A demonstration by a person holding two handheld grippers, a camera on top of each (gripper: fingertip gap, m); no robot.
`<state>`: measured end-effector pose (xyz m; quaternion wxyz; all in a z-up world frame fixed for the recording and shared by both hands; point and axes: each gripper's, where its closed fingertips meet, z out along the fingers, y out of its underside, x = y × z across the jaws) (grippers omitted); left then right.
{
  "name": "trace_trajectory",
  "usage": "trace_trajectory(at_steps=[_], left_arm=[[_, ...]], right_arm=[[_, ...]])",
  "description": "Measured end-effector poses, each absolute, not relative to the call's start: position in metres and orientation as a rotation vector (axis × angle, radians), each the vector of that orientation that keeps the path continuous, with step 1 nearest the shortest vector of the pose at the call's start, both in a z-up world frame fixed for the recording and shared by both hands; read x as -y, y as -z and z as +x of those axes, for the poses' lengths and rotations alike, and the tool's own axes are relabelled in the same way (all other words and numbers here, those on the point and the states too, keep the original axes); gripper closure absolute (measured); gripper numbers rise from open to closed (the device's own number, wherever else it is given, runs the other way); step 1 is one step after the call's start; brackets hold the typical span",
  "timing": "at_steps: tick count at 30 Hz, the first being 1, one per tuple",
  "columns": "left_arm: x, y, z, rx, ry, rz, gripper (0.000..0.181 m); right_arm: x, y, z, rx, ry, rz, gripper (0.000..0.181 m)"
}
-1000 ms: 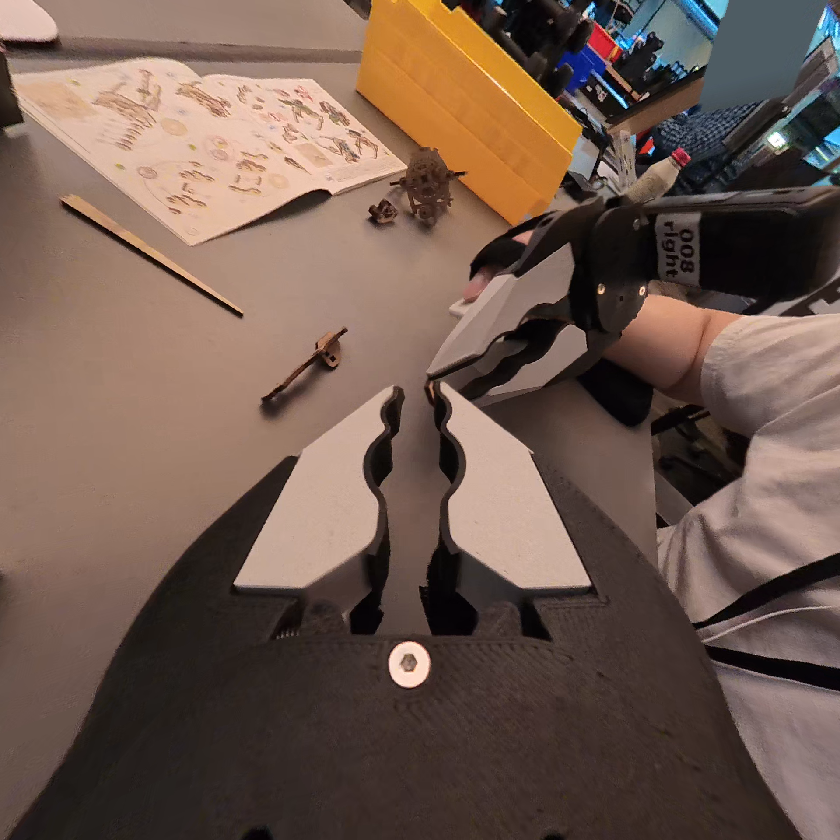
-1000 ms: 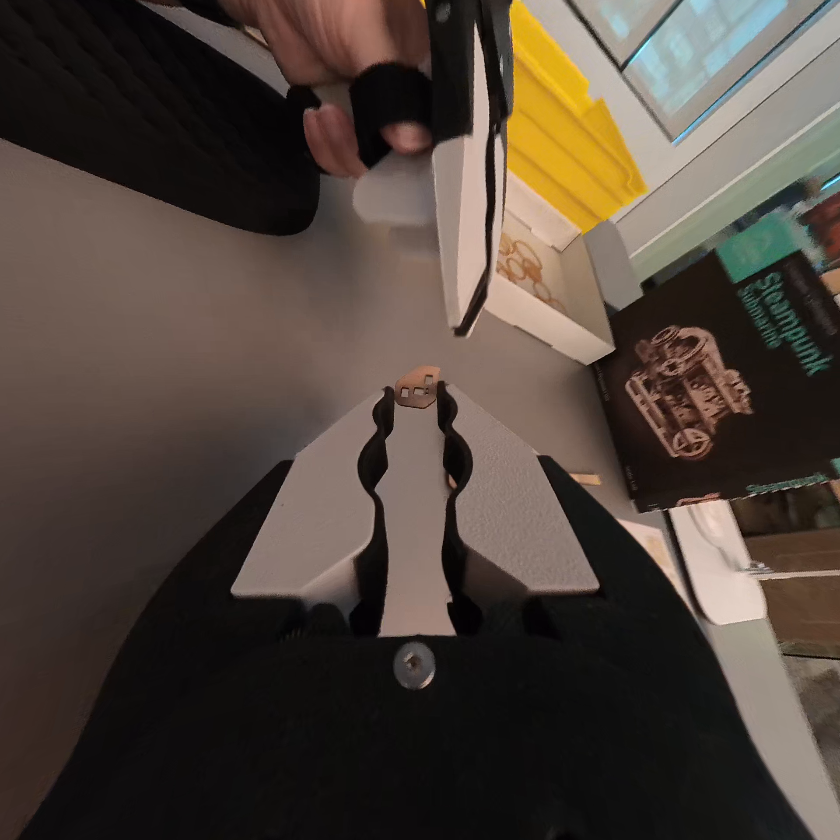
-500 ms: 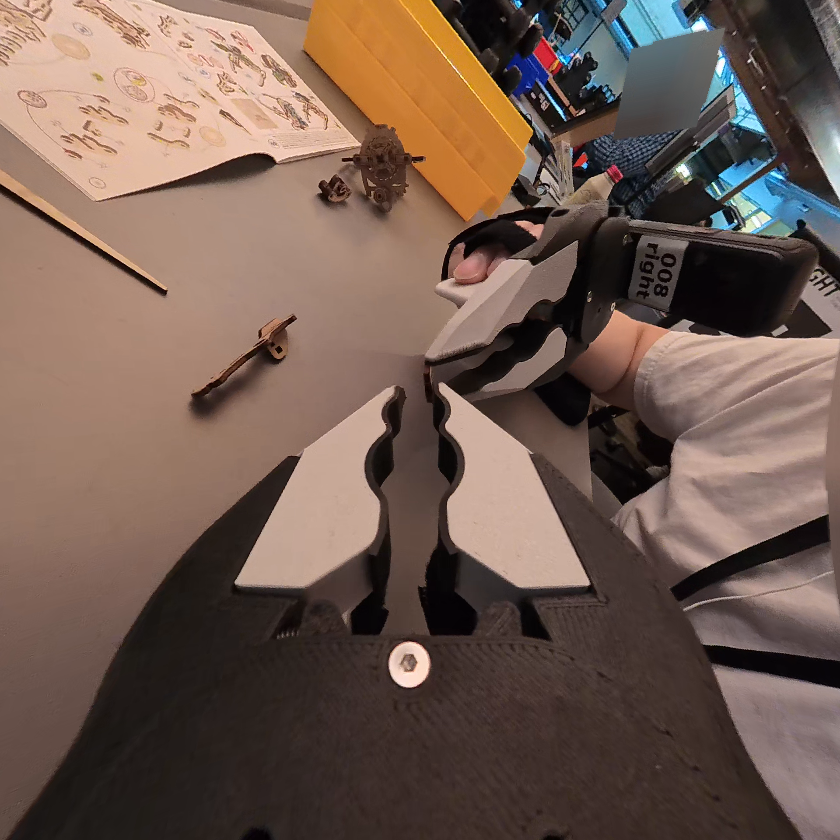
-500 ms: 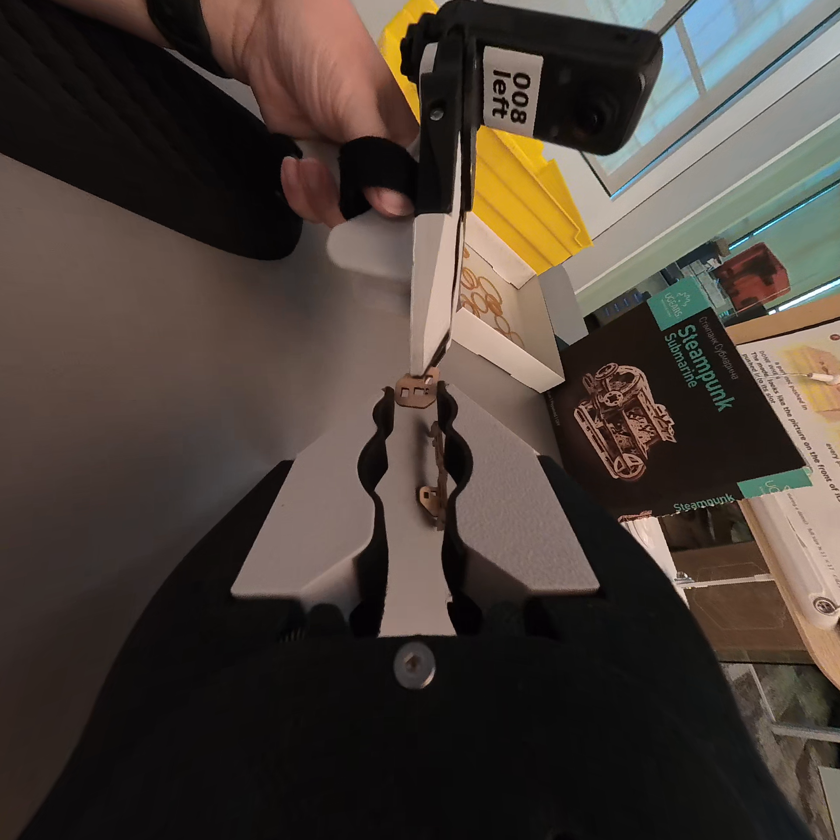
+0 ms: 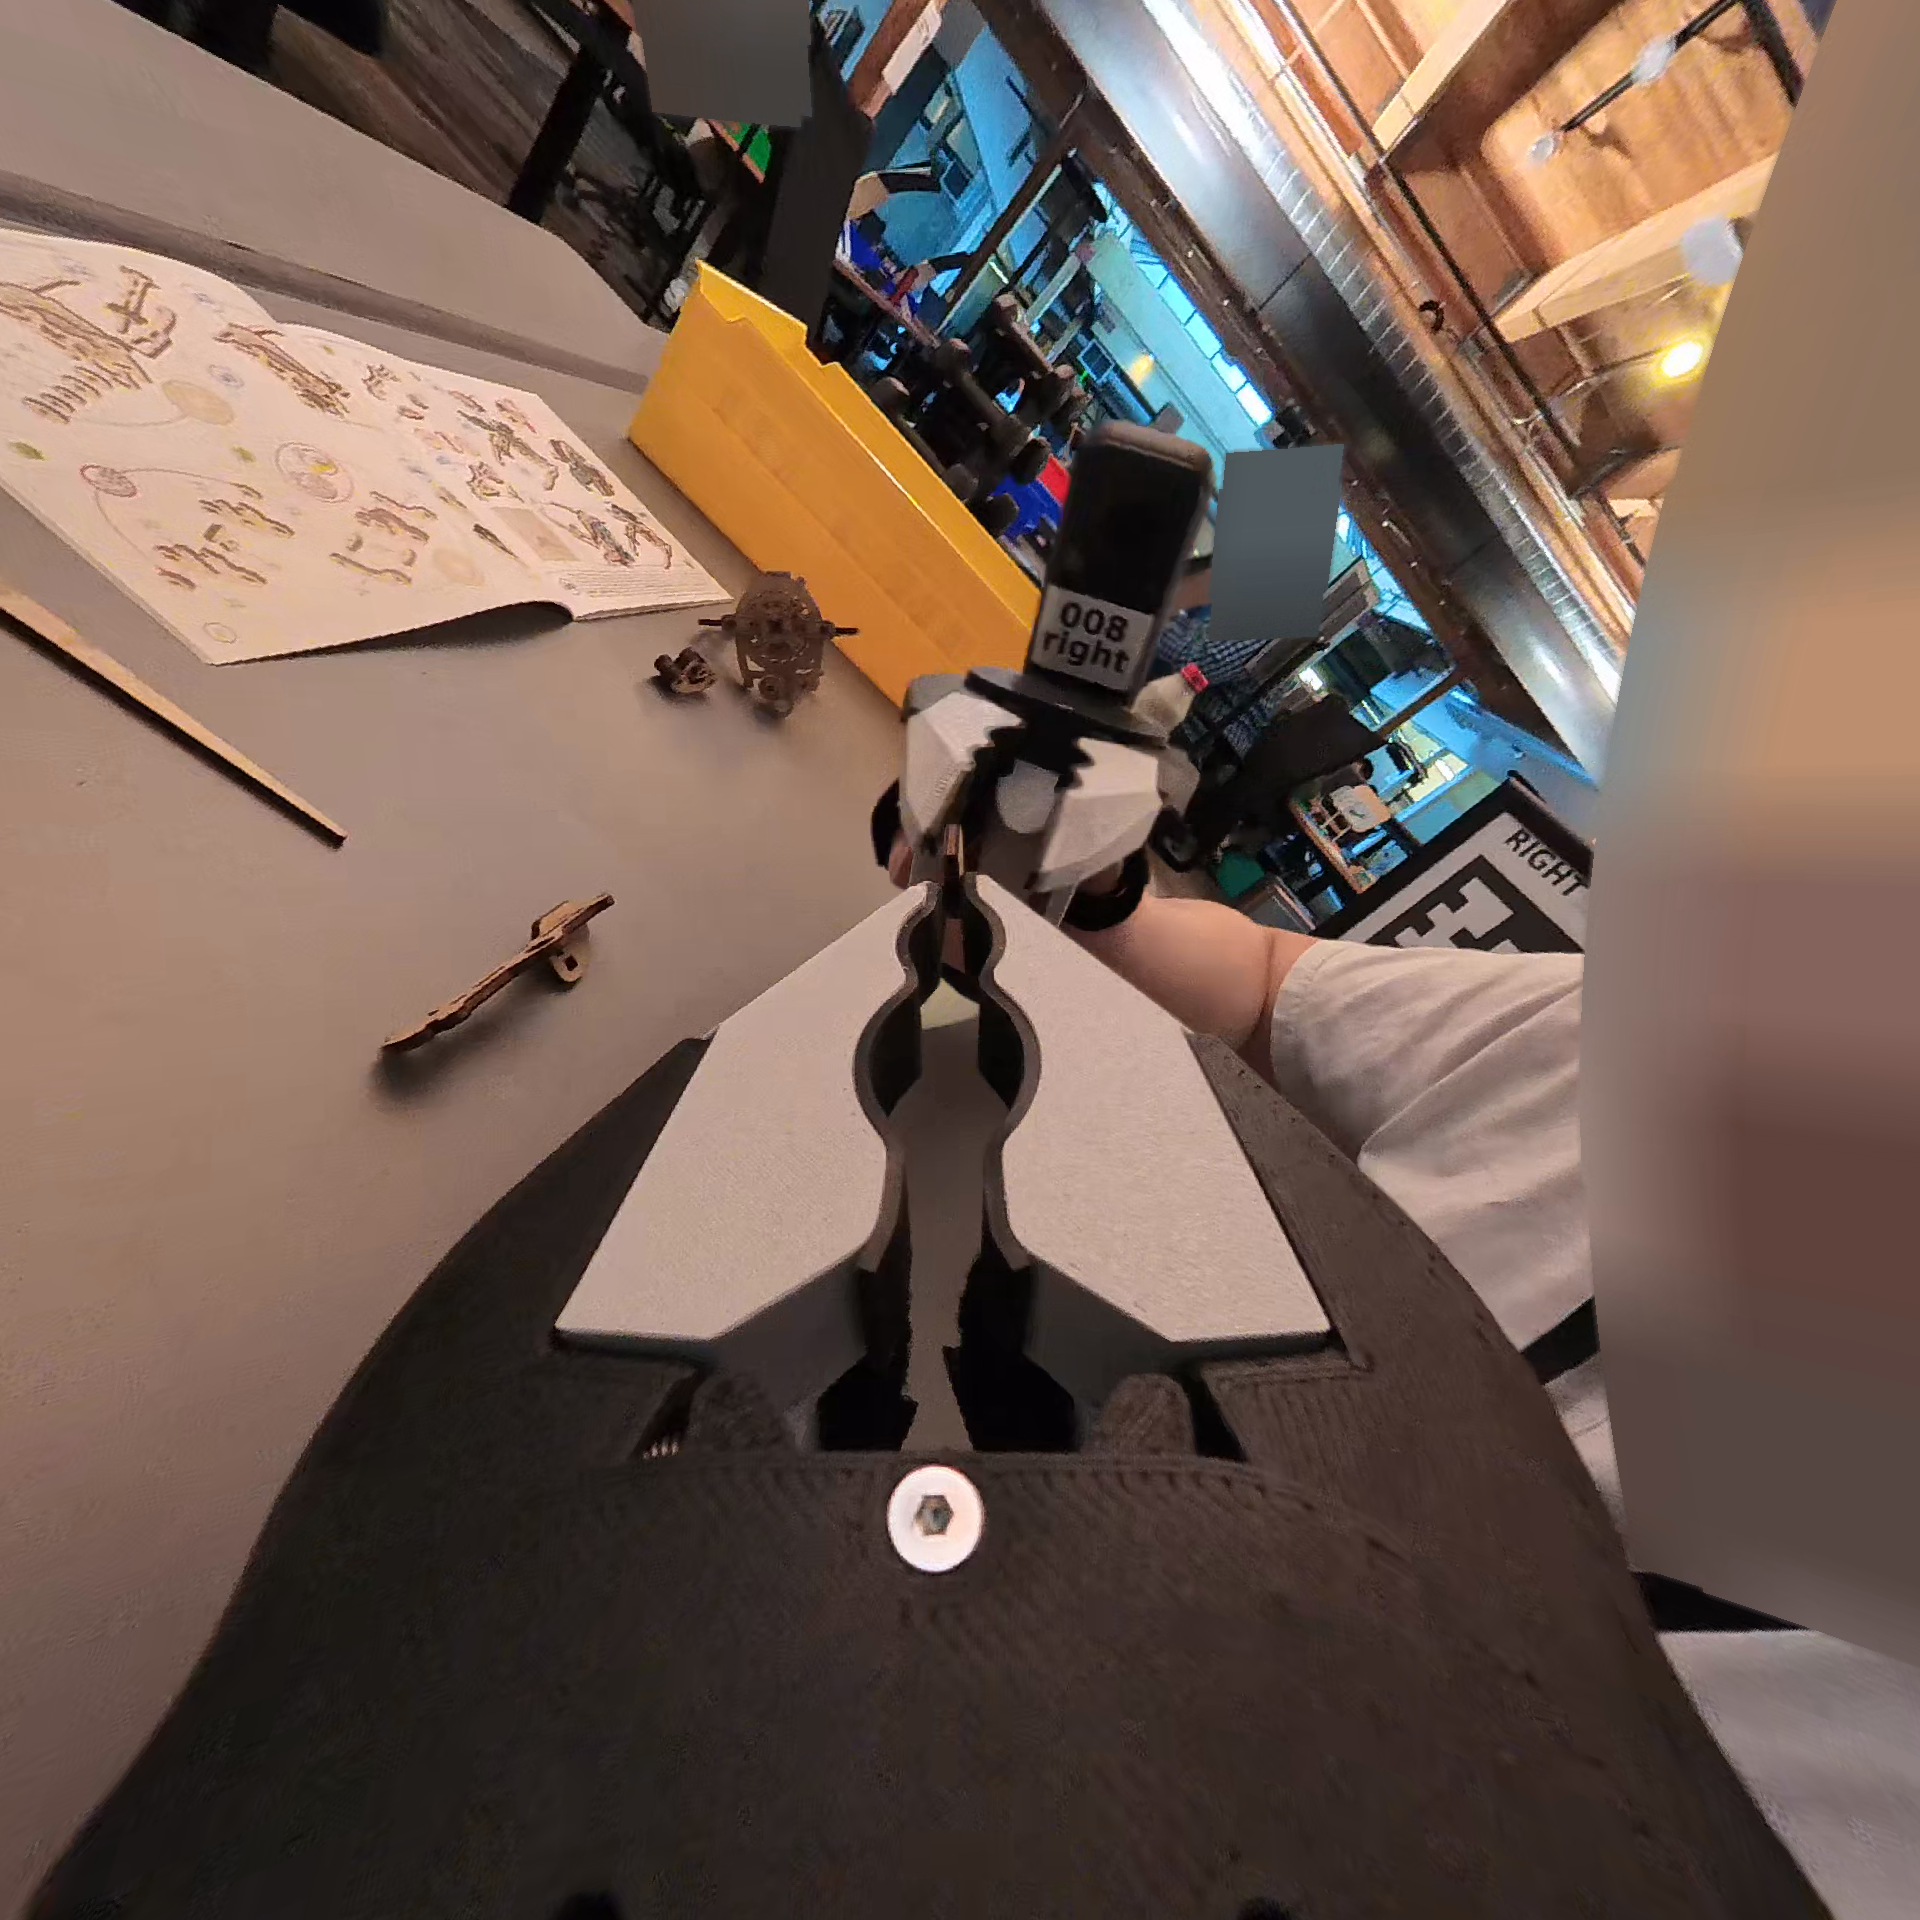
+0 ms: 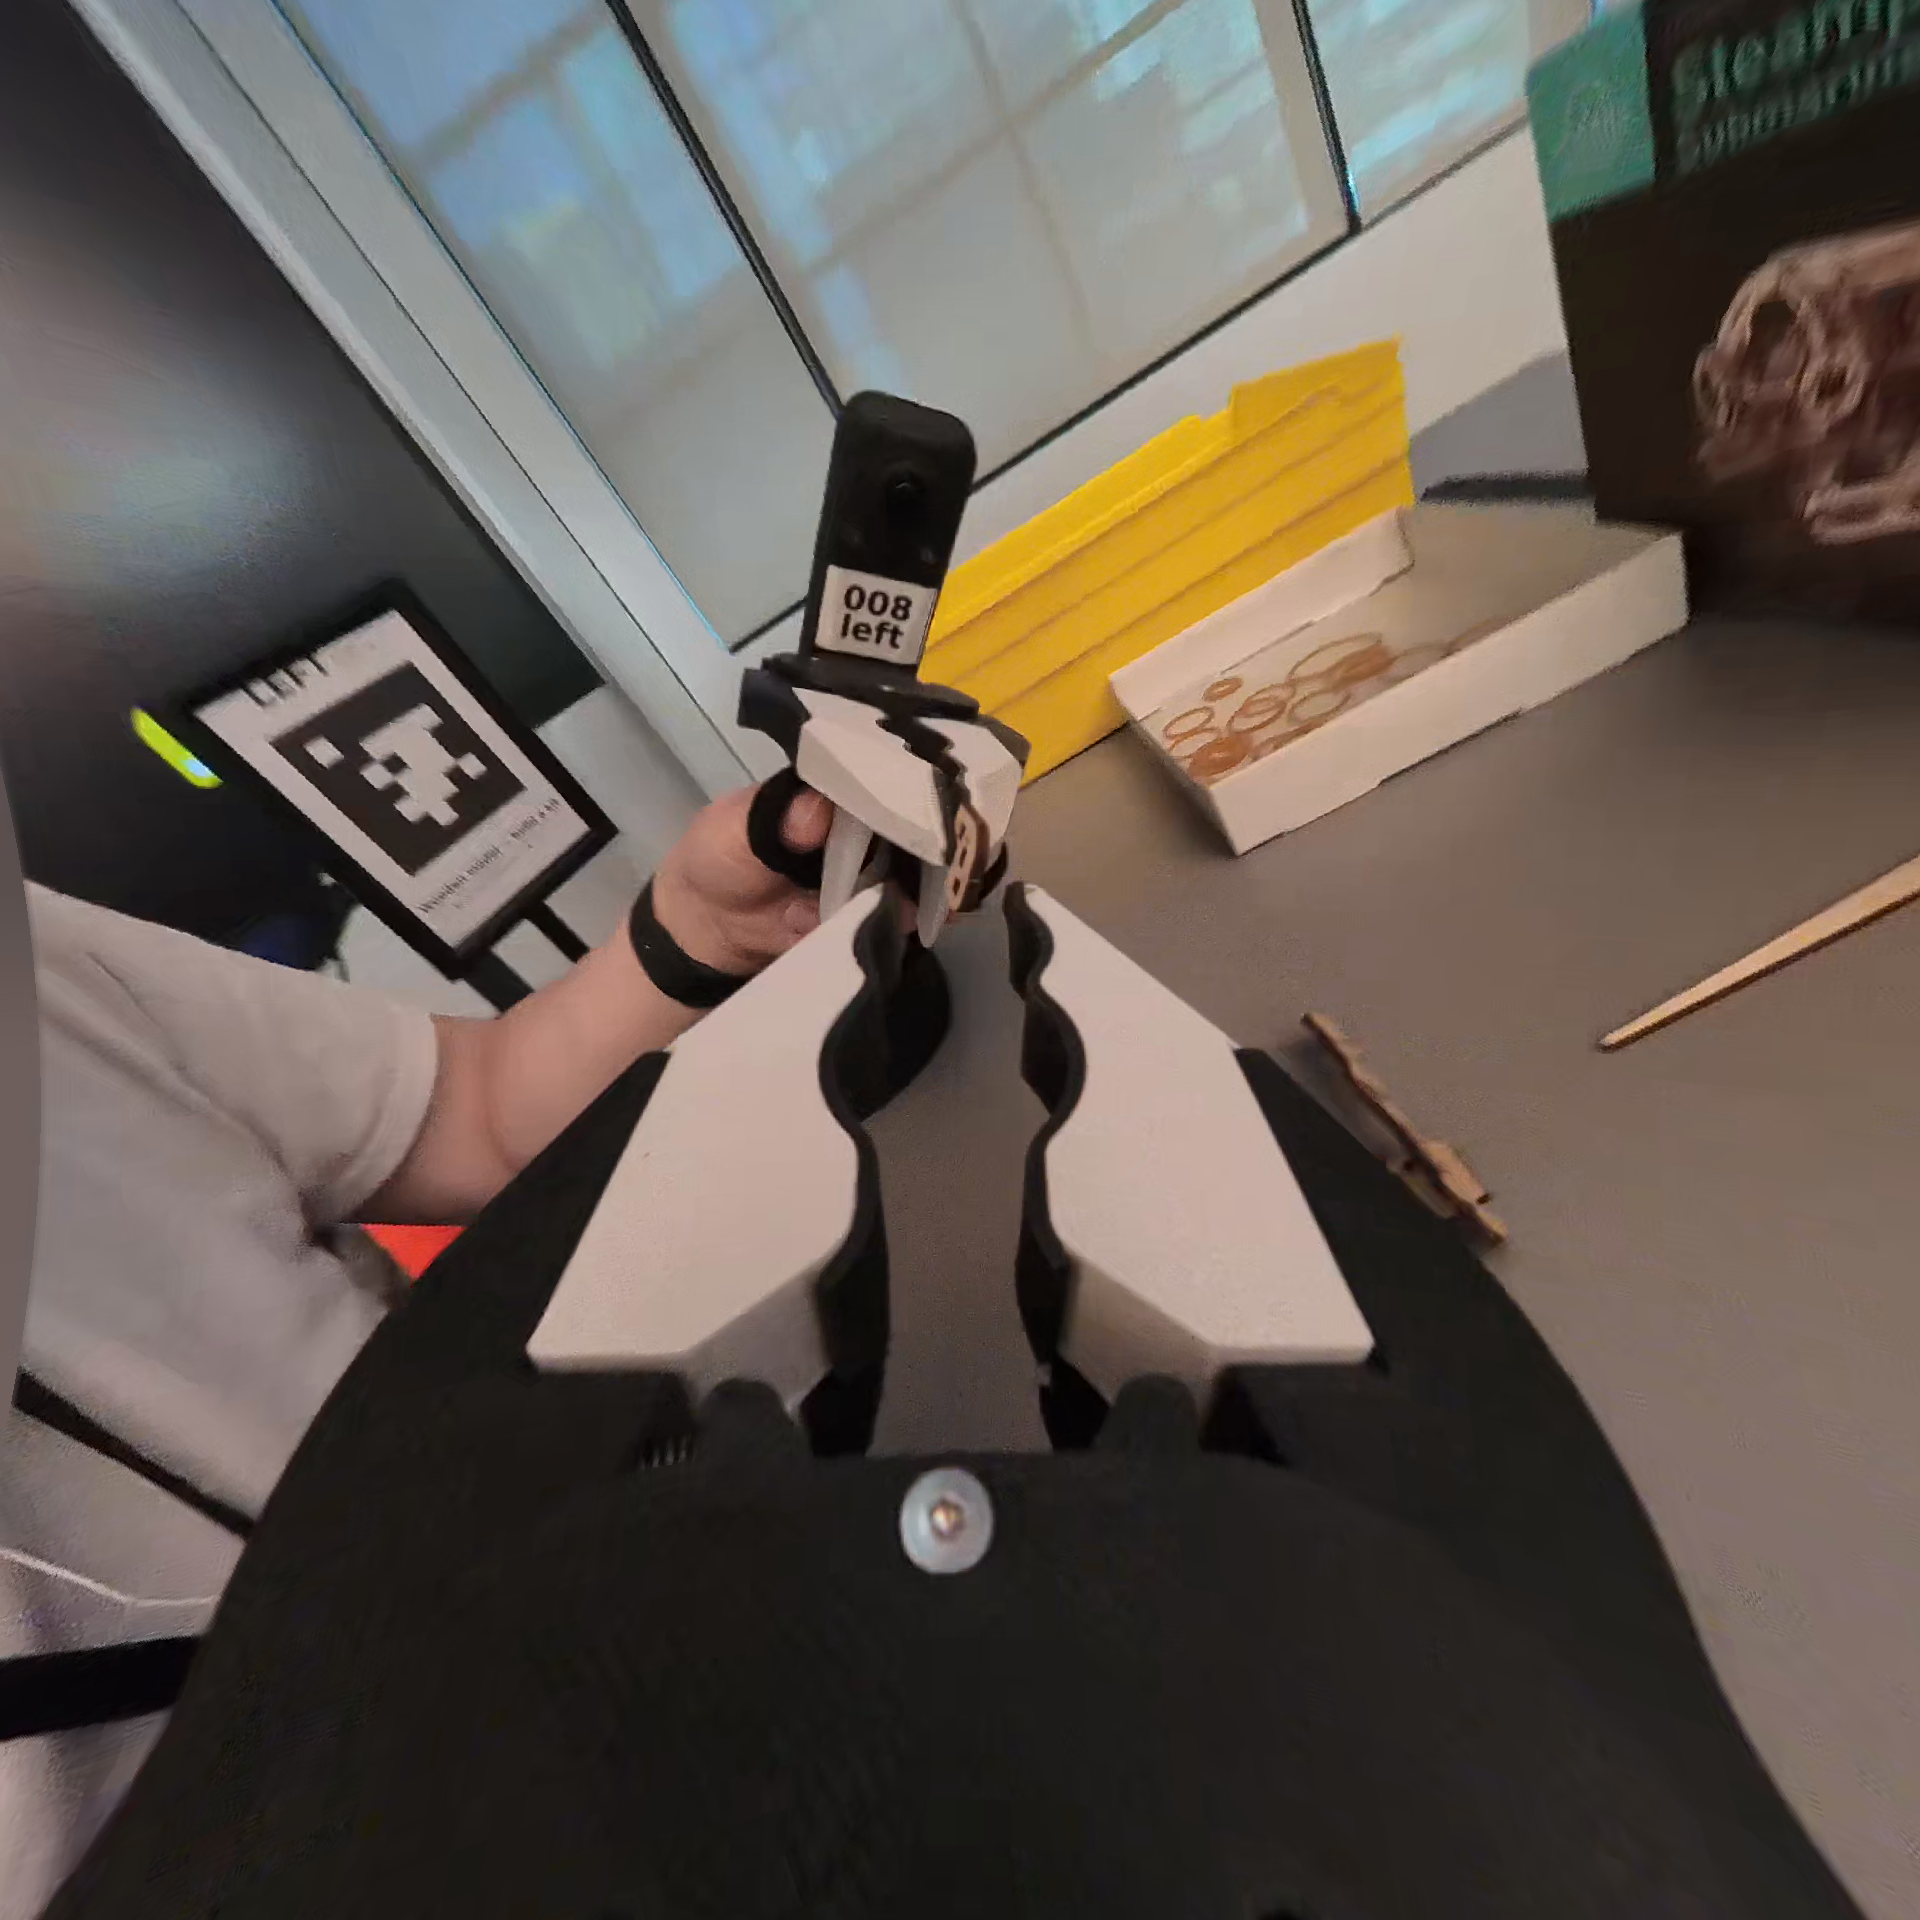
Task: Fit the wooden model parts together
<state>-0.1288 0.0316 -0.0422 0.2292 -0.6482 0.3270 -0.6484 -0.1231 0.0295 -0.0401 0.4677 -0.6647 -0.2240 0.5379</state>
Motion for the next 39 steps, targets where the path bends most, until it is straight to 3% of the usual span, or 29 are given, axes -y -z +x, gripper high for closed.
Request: trace_trajectory(at_steps=[2, 19, 21, 24, 29, 39], left_arm=[[-0.028, 0.044, -0.126, -0.92, 1.793, -1.788, 0.181], [-0.021, 0.044, -0.12, -1.003, 1.737, -1.735, 0.179], [-0.035, 0.042, -0.127, -0.987, 1.627, -1.711, 0.164], [-0.061, 0.052, -0.143, -1.085, 1.234, -1.67, 0.167], [-0.087, 0.084, -0.142, -1.414, 0.537, -1.596, 0.154], [-0.085, 0.137, -0.114, -1.814, 0.389, -1.67, 0.159]], right_arm=[[-0.028, 0.045, -0.125, 0.547, -1.352, -1.666, 0.17], [-0.023, 0.048, -0.127, 0.381, -1.7, -1.695, 0.179], [-0.029, 0.05, -0.117, 0.365, -1.652, -1.726, 0.179], [-0.045, 0.061, -0.095, 0.303, -1.55, -1.792, 0.179], [-0.063, 0.062, -0.065, 0.196, -1.493, -1.796, 0.179], [-0.067, 0.069, -0.055, 0.244, -1.348, -1.837, 0.179]])
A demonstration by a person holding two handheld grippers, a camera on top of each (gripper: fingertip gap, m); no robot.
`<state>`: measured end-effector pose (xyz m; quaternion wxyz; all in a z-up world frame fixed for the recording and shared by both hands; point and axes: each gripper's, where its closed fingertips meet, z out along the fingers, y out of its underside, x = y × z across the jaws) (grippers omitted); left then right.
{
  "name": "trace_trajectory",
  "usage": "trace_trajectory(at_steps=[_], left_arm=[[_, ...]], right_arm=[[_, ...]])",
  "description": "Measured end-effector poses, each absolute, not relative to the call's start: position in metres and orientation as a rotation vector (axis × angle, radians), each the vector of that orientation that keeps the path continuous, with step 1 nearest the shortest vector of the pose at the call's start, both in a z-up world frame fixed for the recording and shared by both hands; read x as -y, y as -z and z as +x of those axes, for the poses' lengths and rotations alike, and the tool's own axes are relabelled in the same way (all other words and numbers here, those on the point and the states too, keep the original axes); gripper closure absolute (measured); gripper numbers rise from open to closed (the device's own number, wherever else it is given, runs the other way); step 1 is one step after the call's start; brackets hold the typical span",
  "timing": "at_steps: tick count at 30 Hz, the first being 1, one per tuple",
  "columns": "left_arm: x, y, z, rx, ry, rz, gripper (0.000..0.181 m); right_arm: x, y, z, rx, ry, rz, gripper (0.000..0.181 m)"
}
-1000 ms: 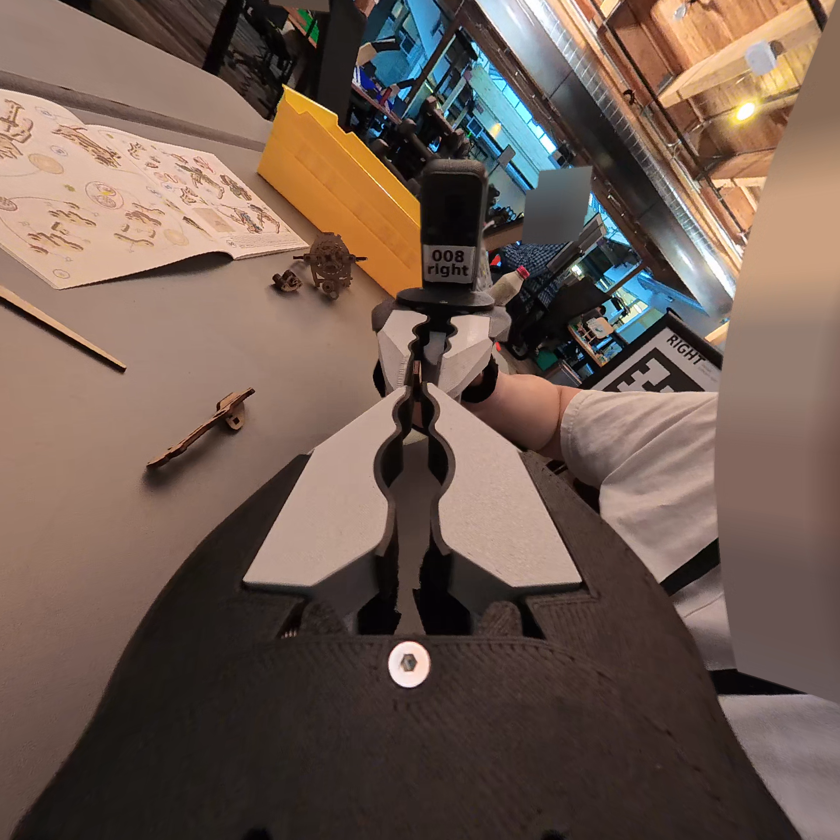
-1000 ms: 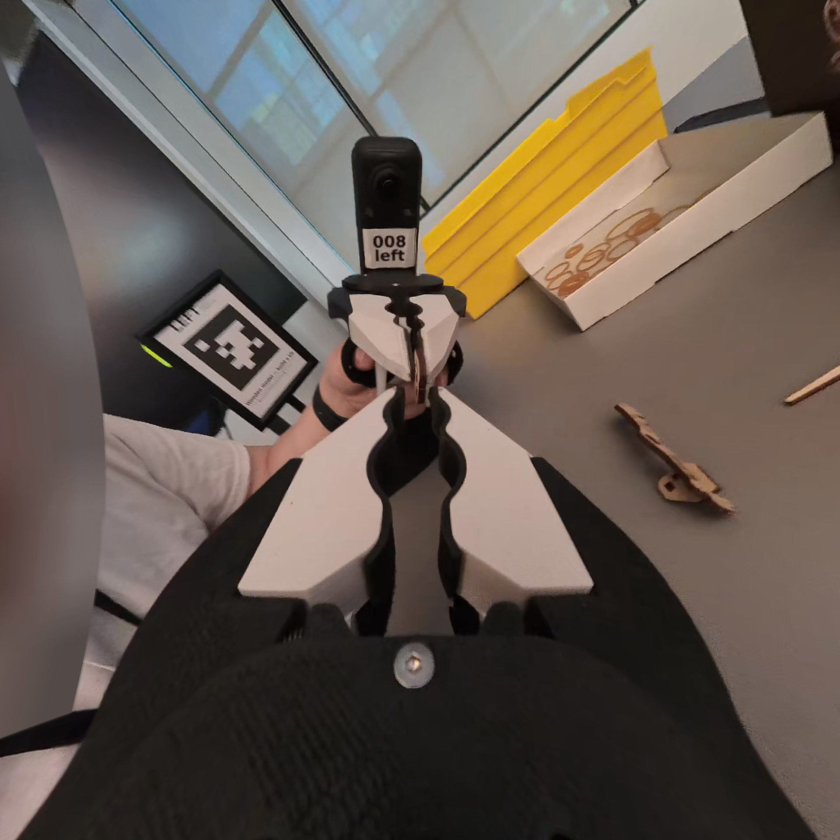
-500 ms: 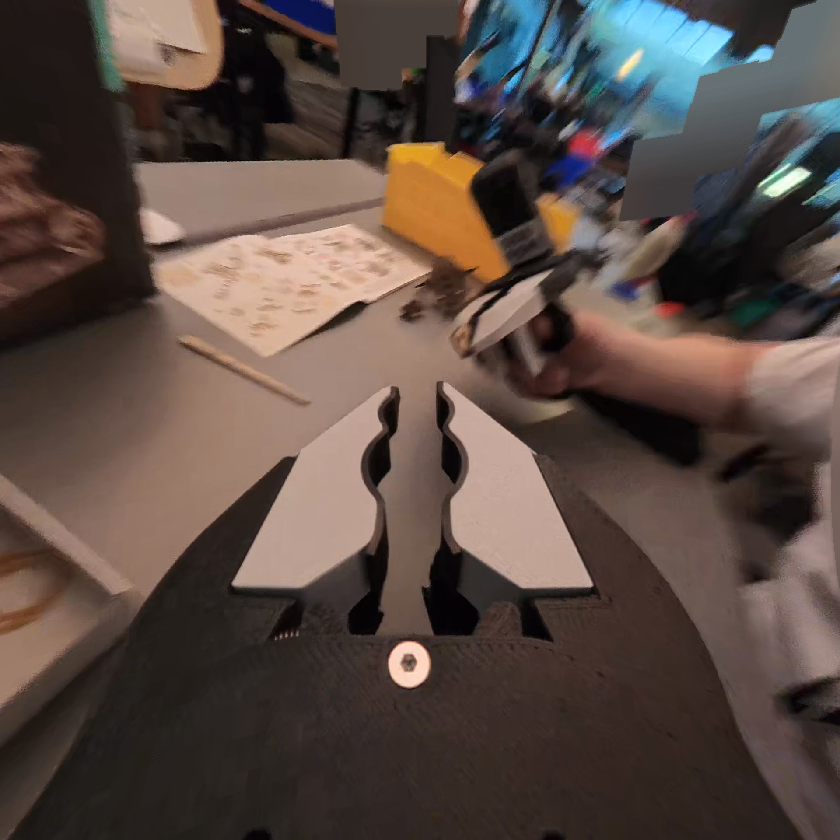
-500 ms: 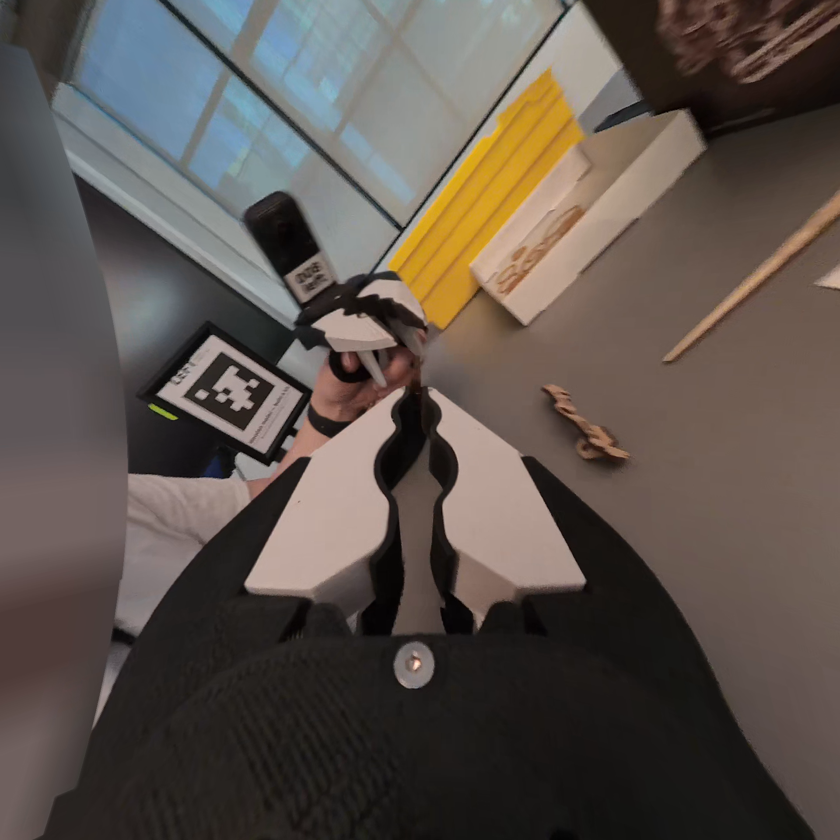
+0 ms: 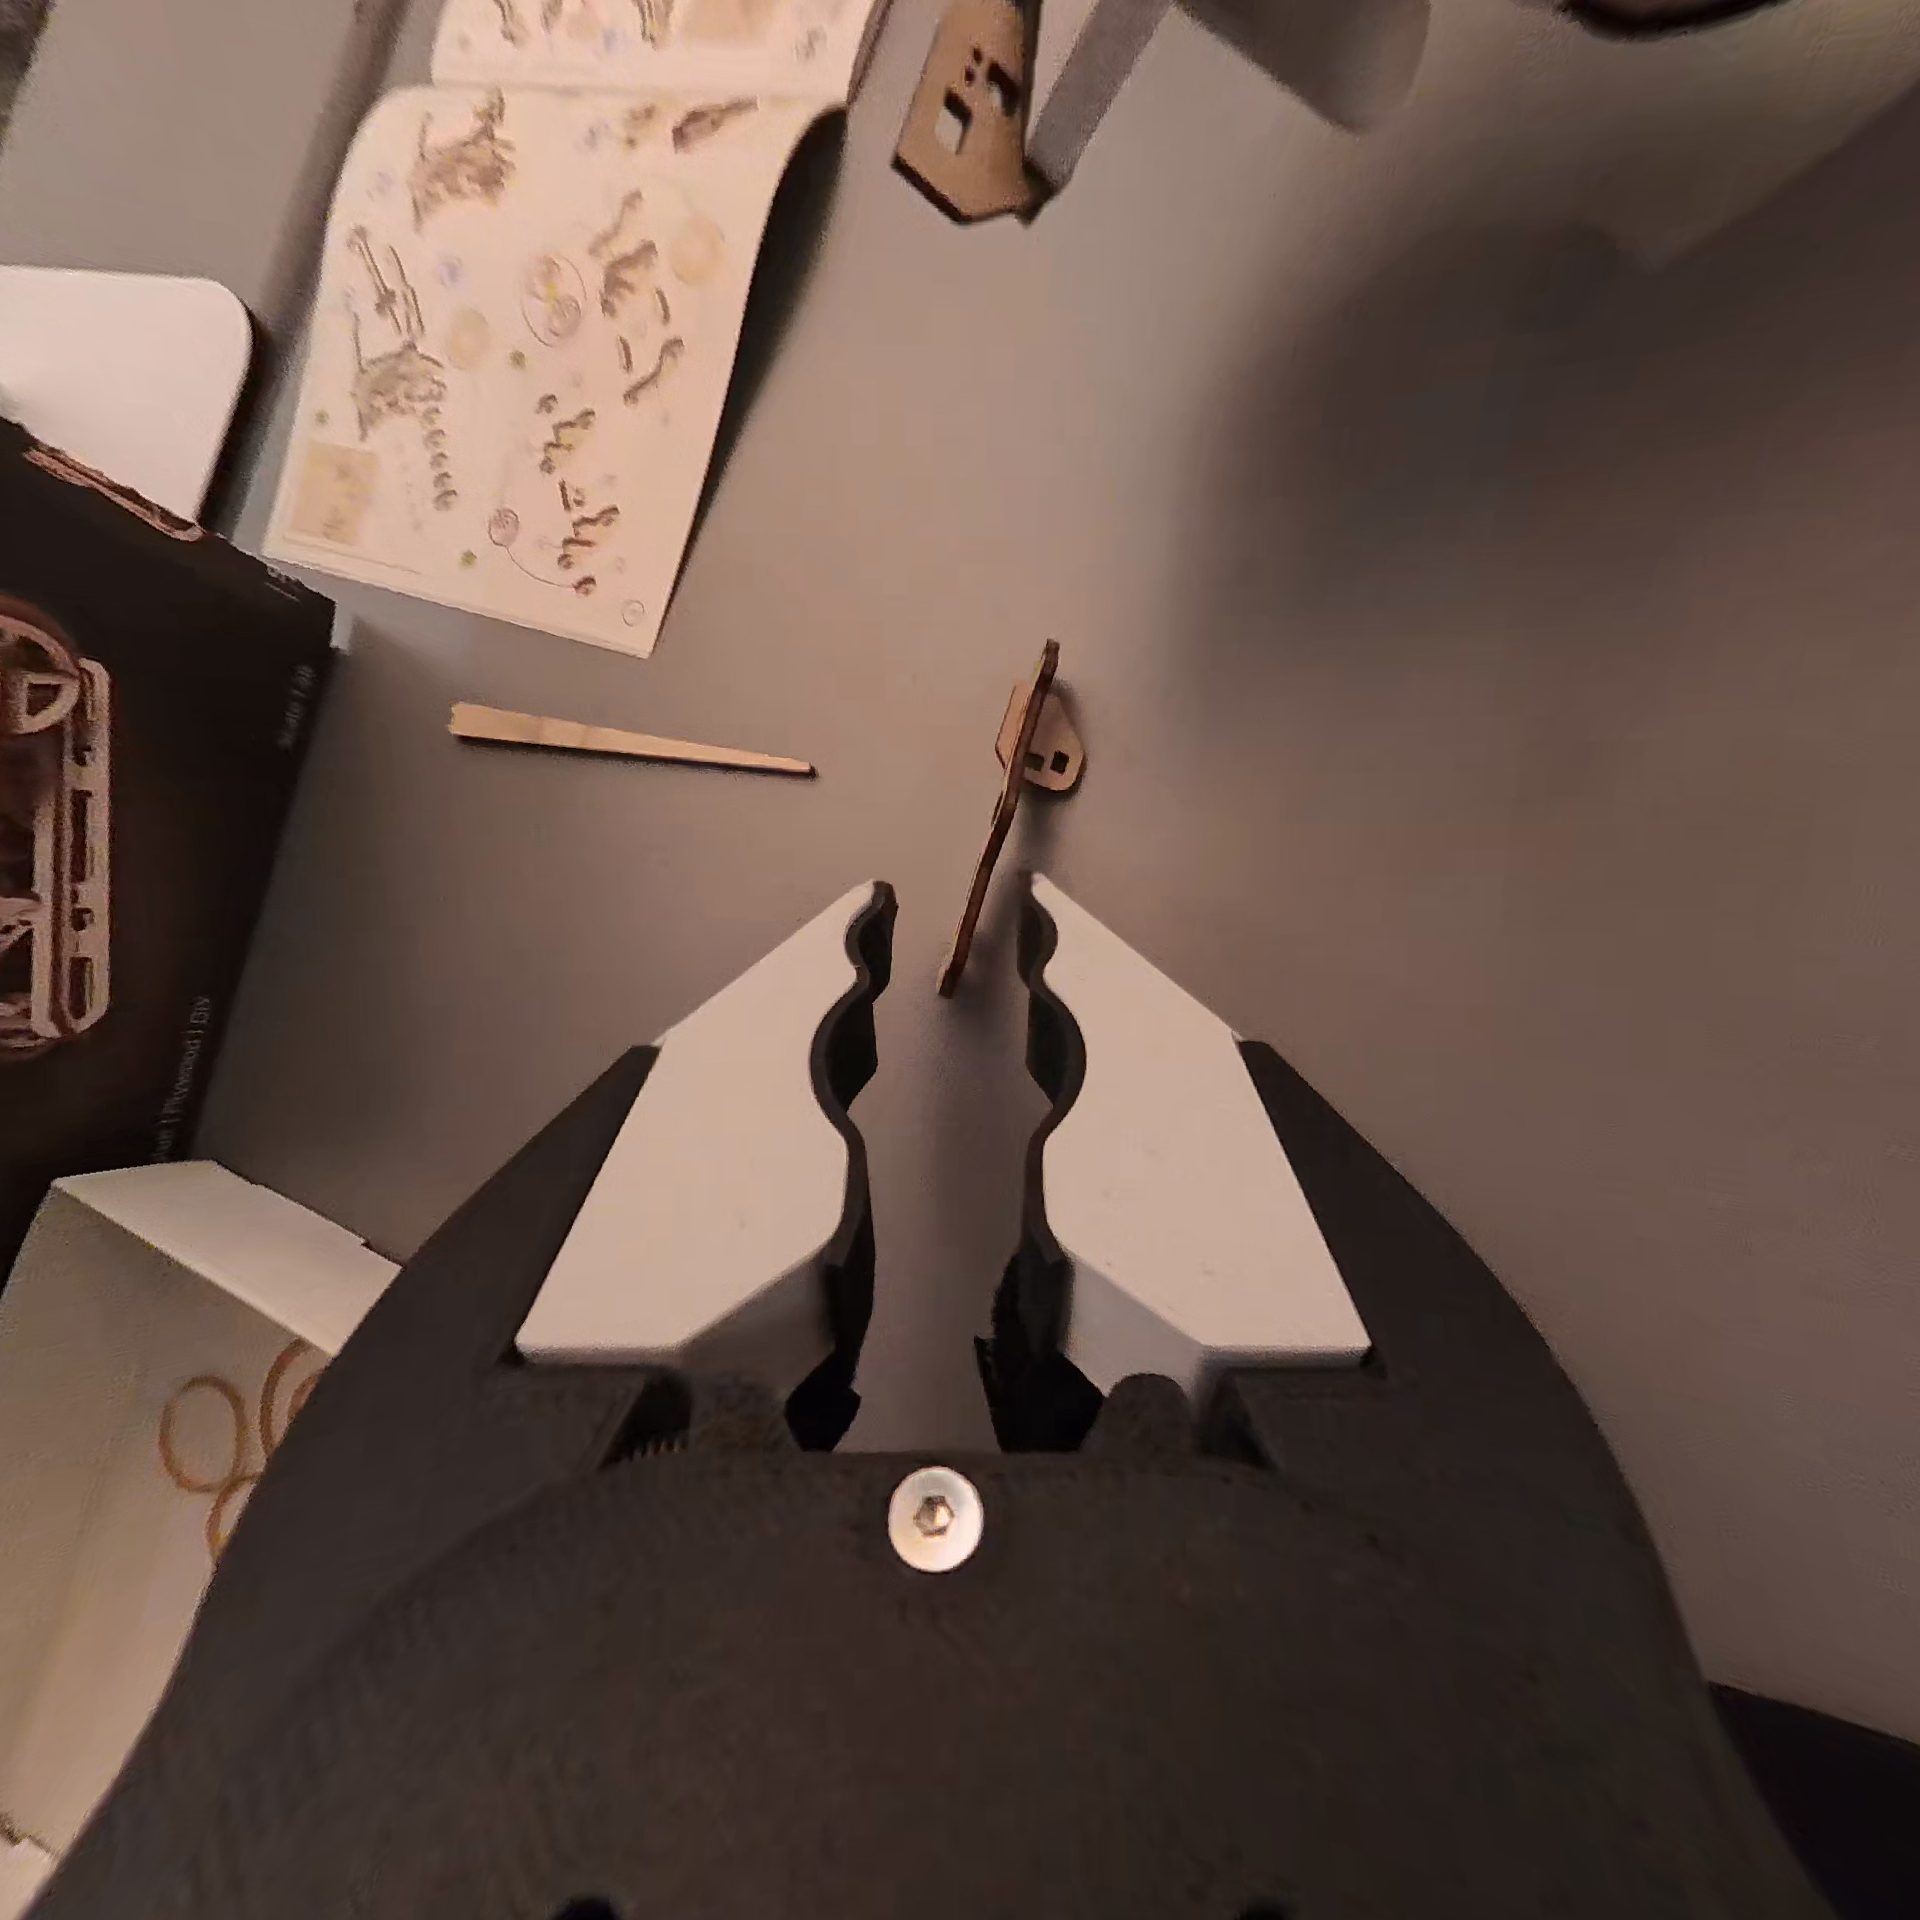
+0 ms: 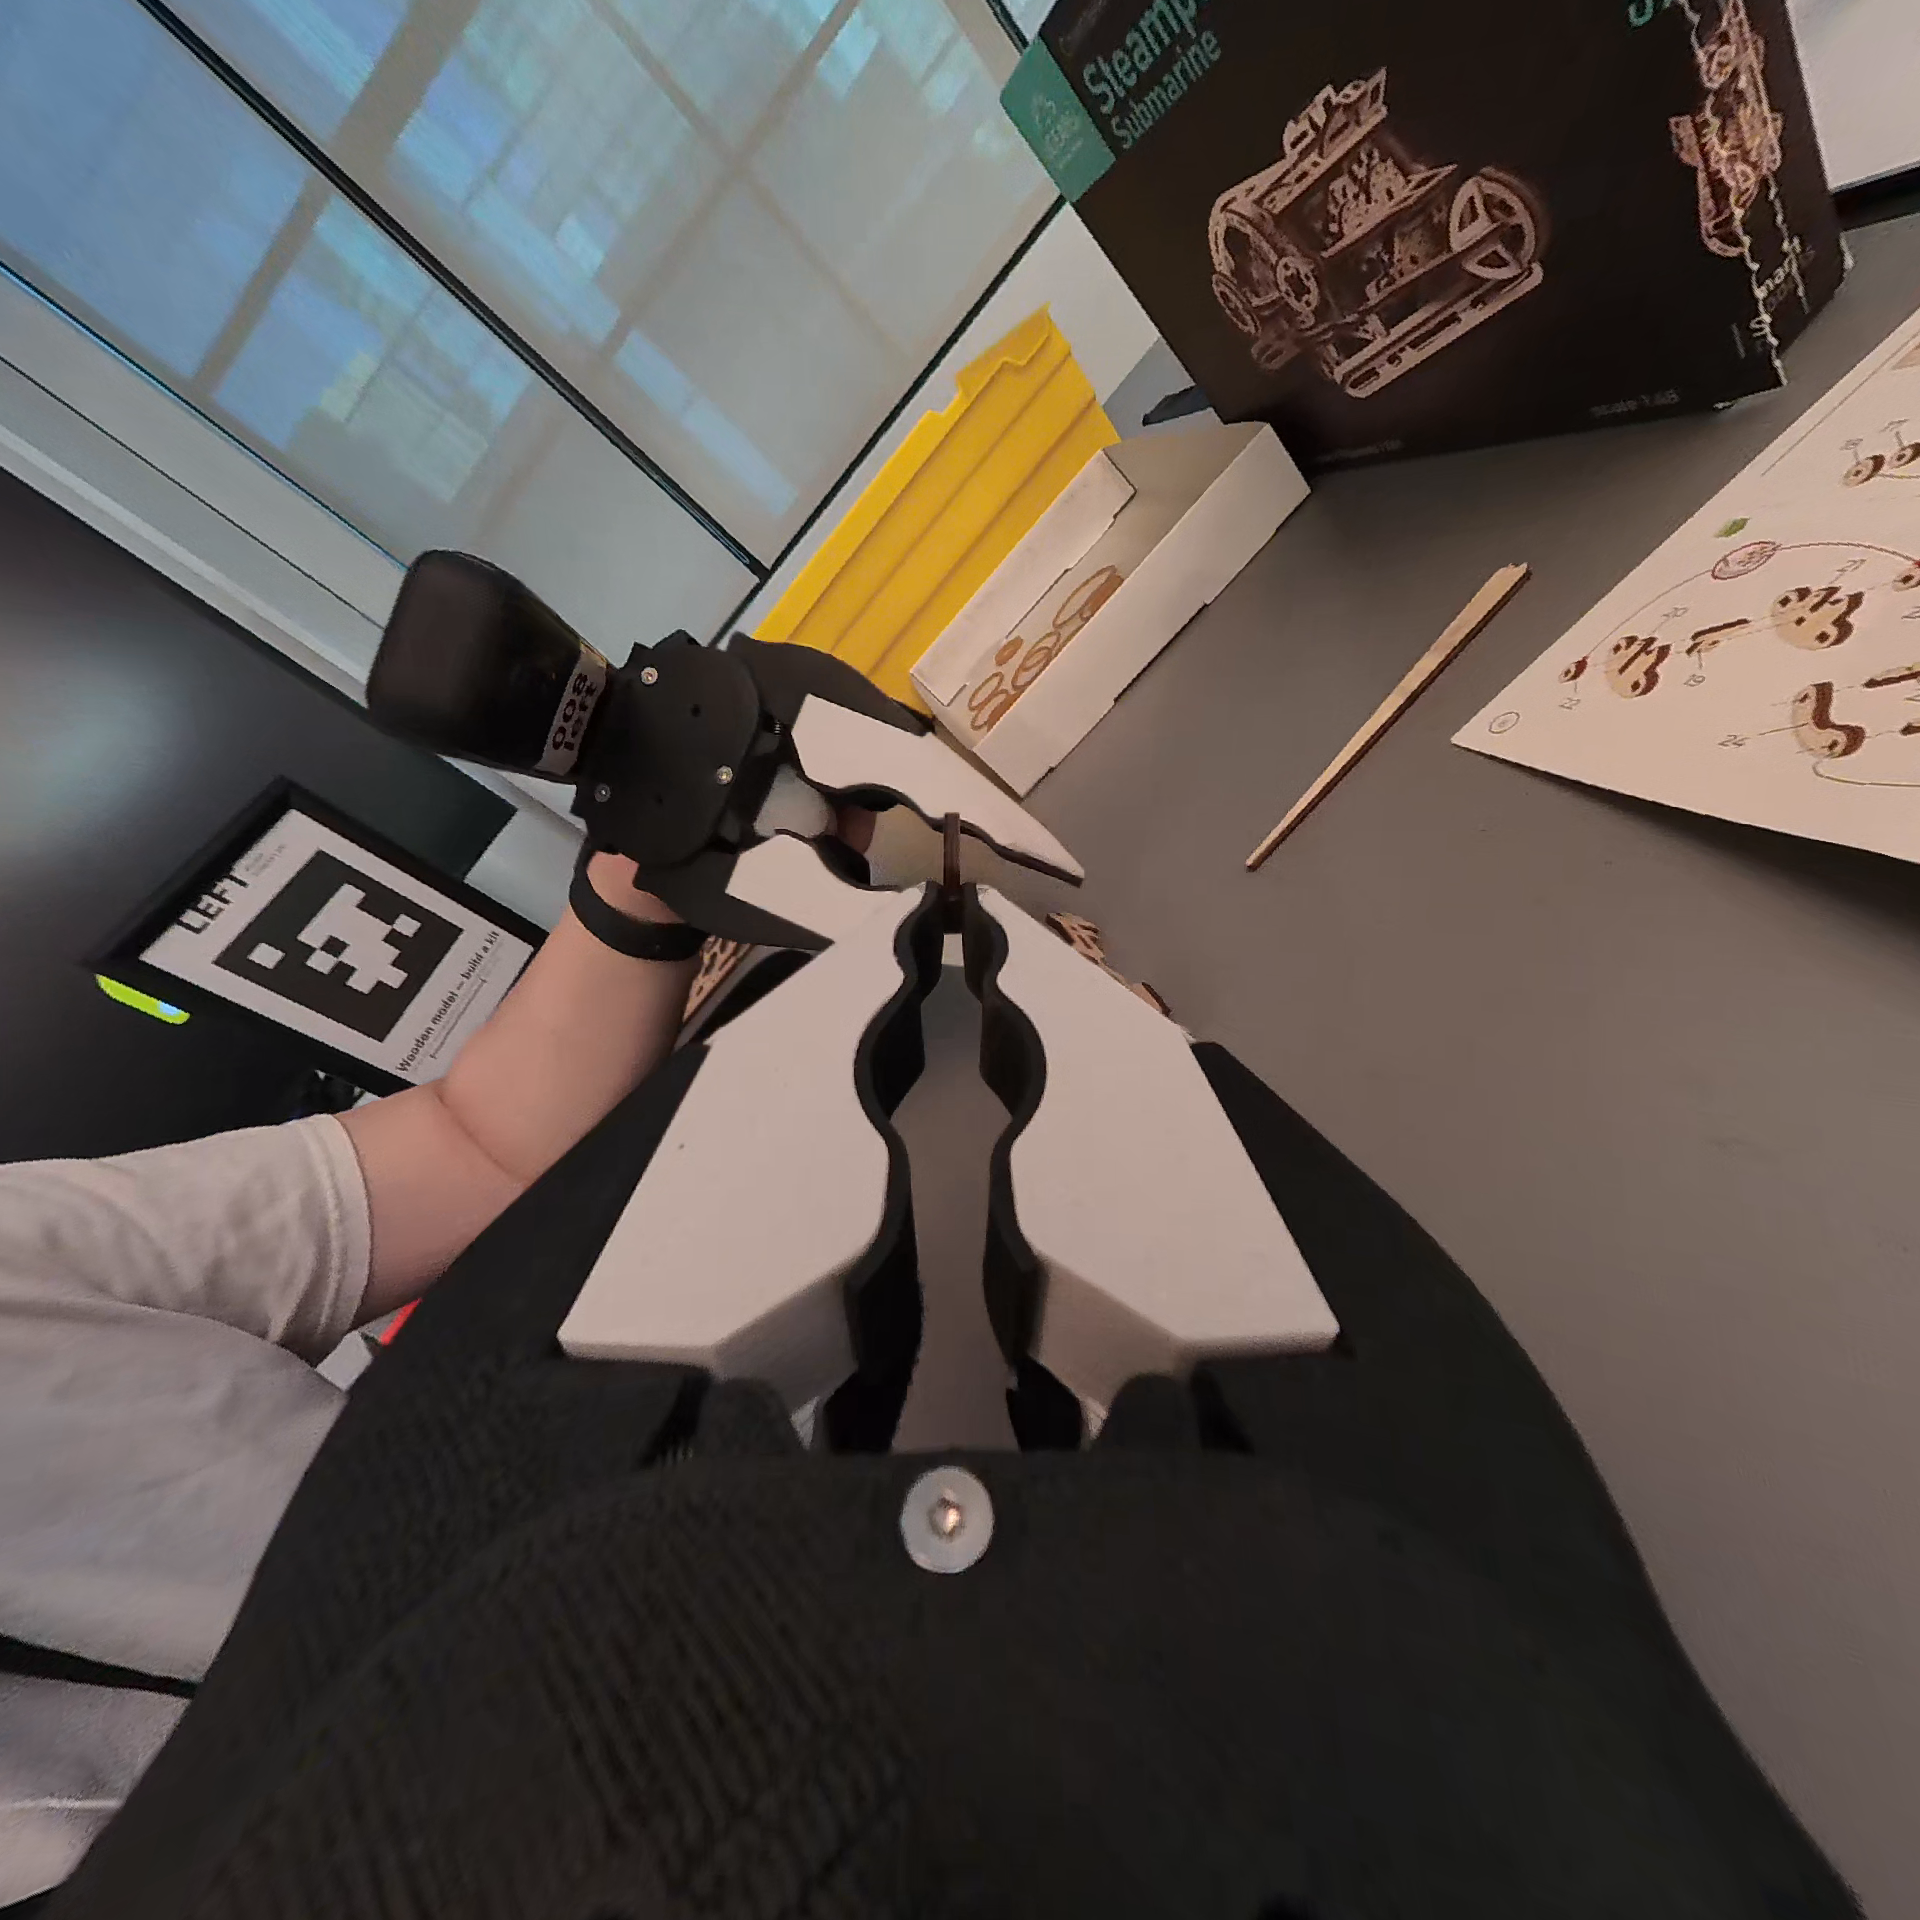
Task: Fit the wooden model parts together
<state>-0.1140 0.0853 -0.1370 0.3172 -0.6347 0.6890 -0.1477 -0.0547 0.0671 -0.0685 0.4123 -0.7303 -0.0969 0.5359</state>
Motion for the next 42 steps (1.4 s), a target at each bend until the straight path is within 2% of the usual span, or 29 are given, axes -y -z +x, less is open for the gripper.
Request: trace_trajectory(at_steps=[2, 5, 9, 15, 21, 29, 42], left_arm=[[-0.089, 0.143, -0.117, -1.831, 0.338, -1.679, 0.163], [-0.091, 0.147, -0.119, -1.829, 0.323, -1.677, 0.177], [-0.089, 0.146, -0.118, -1.8, 0.416, -1.72, 0.181], [-0.079, 0.118, -0.122, -1.498, 0.769, -1.918, 0.181], [-0.046, 0.068, -0.115, -1.16, 1.411, -1.886, 0.181], [-0.035, 0.076, -0.111, -1.263, 1.359, -1.867, 0.181], [-0.041, 0.076, -0.116, -1.265, 1.278, -1.83, 0.181]], right_arm=[[-0.067, 0.071, -0.056, 0.256, -1.337, -1.853, 0.178], [-0.067, 0.075, -0.057, 0.251, -1.341, -1.872, 0.179], [-0.066, 0.08, -0.058, 0.247, -1.359, -1.903, 0.179], [-0.058, 0.084, -0.068, 0.261, -1.422, -1.954, 0.179], [-0.033, 0.093, -0.1, 0.233, -1.626, -2.047, 0.179], [-0.027, 0.092, -0.109, 0.064, -1.889, -2.032, 0.18], [-0.026, 0.104, -0.115, 0.019, -1.911, -2.072, 0.179]])
